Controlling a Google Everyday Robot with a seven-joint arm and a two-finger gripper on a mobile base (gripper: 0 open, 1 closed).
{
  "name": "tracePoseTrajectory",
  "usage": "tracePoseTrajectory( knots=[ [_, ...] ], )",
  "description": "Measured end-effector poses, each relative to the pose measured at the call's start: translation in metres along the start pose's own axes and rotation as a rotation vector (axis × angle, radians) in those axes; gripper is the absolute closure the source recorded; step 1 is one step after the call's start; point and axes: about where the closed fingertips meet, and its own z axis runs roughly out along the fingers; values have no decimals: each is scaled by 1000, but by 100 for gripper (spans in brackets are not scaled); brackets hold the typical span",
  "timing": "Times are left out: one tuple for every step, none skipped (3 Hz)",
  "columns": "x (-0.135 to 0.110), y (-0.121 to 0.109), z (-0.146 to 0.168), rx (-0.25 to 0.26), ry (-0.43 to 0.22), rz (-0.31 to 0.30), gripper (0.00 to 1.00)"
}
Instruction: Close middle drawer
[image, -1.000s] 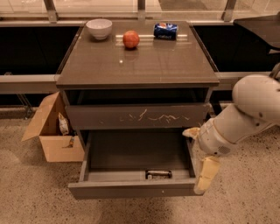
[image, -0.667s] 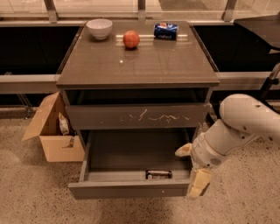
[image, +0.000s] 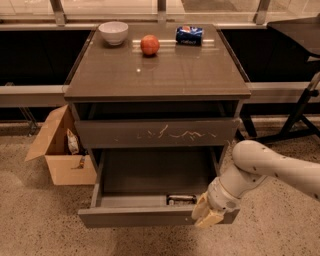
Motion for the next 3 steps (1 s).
tracePoseTrajectory(
  knots=[
    [9, 1, 22, -42, -23, 18, 88],
    [9, 1, 22, -43, -23, 18, 100],
    [19, -15, 49, -56, 24, 32, 100]
  ],
)
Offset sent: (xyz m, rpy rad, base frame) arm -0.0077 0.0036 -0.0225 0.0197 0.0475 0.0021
